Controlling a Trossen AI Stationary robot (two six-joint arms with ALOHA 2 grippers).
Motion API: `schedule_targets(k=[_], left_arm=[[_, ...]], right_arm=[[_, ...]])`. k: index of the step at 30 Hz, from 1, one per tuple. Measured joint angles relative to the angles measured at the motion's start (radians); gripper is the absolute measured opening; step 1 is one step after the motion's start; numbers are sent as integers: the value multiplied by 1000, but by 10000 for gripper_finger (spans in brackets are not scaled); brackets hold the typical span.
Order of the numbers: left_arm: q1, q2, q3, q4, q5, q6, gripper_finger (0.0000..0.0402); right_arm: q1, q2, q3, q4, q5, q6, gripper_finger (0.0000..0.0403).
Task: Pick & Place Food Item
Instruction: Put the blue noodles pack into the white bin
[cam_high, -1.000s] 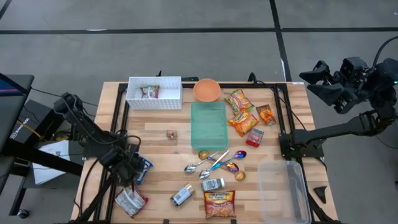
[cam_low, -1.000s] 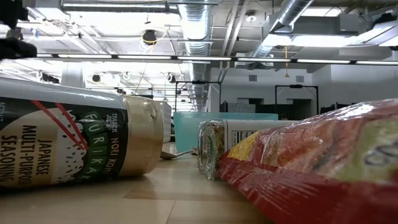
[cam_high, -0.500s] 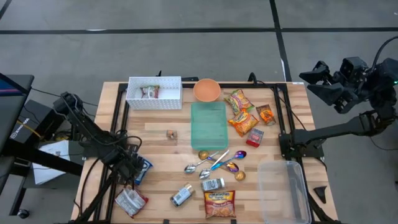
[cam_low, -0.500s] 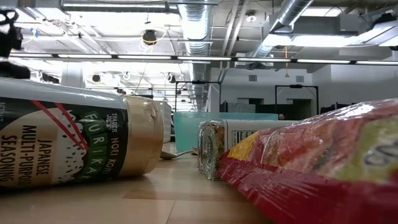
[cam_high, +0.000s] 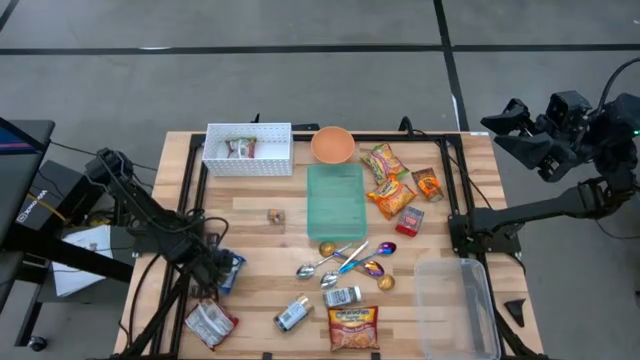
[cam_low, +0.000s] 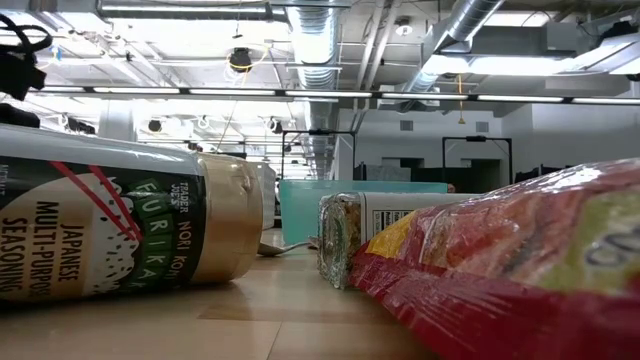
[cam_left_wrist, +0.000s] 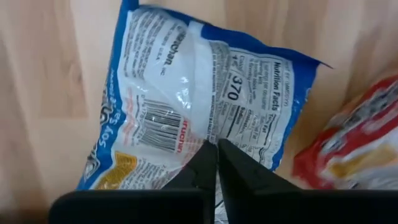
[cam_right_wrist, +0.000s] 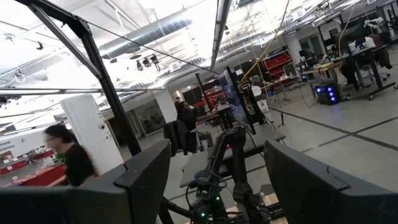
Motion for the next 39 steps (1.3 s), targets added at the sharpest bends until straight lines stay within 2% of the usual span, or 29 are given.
schedule_targets(k=[5,11,18,22,27,31,36,39], left_arm=[[26,1,-1,101,-29,-83,1],[50,-19,-2,211,-107,-251,1],[50,-62,-2,278,-160,-413,0],[50,-90,-2,324,-206,-455,0],[53,-111,3,460,-334,-497,0],[87,-111,56,482,-448,-518,0],[187,-110,143,482,-622,-515,0],[265,-110,198,483,-692,-492,0]], right_arm=[[0,0,0,0,0,0,255],[0,0,0,0,0,0,255],[0,0,0,0,-18,9,255],[0,0,0,0,-24,16,255],[0,0,0,0,-24,16,255],[0,0,0,0,-24,17,255],[0,0,0,0,-24,16,255],[0,0,0,0,-24,11,255]])
